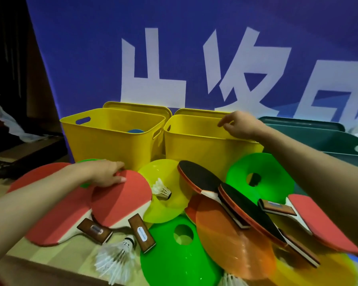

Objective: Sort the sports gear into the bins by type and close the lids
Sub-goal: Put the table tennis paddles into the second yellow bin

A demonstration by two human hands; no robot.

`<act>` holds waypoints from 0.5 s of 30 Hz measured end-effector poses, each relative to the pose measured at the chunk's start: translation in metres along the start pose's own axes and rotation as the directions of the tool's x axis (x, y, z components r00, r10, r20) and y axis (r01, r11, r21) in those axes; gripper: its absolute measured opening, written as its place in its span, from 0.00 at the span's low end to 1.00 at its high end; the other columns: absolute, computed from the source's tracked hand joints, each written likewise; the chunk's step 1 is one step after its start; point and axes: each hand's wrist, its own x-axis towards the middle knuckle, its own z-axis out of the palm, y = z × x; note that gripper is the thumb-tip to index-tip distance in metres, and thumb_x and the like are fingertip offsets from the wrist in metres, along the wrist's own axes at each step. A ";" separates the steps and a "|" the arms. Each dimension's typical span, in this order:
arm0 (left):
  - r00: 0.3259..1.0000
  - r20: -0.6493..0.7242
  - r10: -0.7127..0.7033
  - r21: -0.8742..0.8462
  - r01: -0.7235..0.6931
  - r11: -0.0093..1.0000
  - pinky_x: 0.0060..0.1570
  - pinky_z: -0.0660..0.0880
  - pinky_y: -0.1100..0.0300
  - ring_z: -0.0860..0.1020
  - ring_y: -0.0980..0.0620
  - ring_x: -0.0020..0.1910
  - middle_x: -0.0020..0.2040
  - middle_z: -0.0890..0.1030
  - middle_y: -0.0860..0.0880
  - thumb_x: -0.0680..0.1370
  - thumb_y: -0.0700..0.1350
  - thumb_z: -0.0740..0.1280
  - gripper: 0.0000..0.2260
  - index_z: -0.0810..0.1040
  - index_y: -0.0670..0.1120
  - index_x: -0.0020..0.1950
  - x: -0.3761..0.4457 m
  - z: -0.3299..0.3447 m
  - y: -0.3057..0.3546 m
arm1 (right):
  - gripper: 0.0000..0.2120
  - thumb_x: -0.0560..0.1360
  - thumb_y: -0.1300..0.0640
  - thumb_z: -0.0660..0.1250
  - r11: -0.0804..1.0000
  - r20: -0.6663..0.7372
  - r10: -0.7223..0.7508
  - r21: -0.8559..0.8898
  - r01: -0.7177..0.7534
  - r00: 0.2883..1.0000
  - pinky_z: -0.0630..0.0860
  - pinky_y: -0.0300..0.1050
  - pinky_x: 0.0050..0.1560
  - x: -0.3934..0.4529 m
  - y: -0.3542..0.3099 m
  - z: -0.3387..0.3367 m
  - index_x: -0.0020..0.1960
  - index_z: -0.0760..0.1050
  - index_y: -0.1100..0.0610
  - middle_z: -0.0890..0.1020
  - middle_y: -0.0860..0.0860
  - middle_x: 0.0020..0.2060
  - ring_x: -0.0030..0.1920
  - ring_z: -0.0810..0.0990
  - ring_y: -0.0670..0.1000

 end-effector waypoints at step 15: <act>0.913 -0.390 -0.117 -0.503 -0.105 0.858 0.43 0.73 0.53 0.78 0.51 0.47 0.51 0.78 0.49 0.82 0.57 0.63 0.14 0.70 0.48 0.61 -0.069 -0.090 0.004 | 0.31 0.75 0.30 0.62 0.949 0.024 -0.298 -0.097 0.299 0.954 0.74 0.52 0.48 -0.134 -0.181 0.034 0.61 0.70 0.55 0.78 0.56 0.56 0.56 0.79 0.59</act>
